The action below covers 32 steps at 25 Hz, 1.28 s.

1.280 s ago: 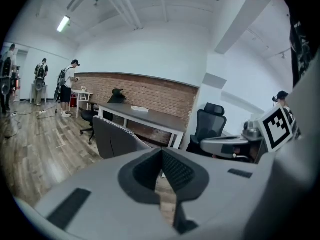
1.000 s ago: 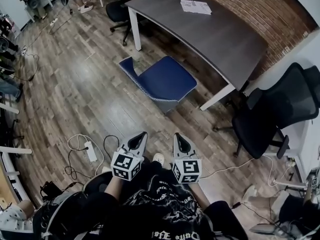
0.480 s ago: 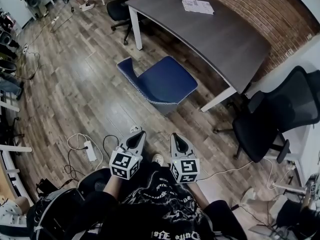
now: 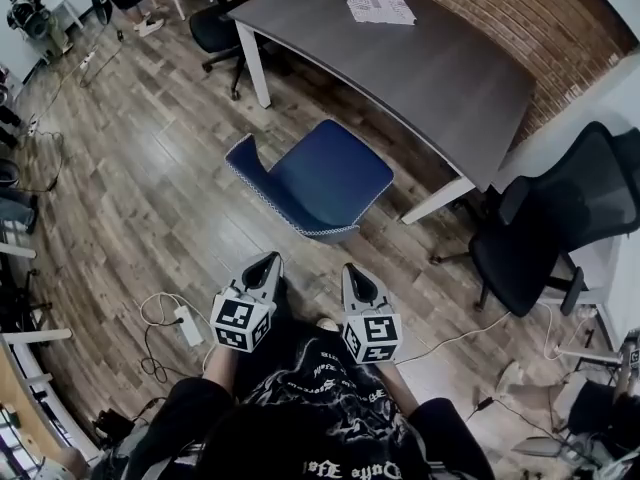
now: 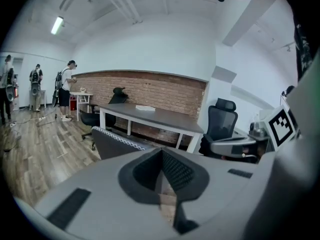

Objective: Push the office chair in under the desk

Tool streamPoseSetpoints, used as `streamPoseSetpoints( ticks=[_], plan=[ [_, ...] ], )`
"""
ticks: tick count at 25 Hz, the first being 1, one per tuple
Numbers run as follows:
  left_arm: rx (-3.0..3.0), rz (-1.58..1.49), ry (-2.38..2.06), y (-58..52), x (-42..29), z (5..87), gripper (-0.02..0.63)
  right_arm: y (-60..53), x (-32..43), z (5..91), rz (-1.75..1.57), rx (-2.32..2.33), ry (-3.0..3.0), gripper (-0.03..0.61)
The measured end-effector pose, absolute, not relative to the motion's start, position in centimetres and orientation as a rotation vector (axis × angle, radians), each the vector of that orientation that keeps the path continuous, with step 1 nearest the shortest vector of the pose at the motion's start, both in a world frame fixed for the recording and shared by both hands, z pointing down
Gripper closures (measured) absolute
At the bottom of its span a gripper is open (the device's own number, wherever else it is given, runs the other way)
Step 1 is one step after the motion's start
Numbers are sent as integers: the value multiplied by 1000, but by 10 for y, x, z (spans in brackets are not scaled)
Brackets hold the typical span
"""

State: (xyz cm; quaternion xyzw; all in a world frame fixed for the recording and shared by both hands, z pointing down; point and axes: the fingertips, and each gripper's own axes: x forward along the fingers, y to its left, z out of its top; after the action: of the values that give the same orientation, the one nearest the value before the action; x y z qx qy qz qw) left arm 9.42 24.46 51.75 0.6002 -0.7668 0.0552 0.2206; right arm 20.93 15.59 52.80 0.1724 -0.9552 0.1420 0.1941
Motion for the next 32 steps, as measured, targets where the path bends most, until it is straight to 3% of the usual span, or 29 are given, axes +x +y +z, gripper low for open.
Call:
streamPoseSetpoints(
  ticks=[16,32],
  plan=[
    [1934,309,-1887,188,-25,518,607,129,93,526,459,616,-2593,574],
    [2328,760,-1417,166,-44,532,606,128,59,531,488,663,-2485,560]
  ],
)
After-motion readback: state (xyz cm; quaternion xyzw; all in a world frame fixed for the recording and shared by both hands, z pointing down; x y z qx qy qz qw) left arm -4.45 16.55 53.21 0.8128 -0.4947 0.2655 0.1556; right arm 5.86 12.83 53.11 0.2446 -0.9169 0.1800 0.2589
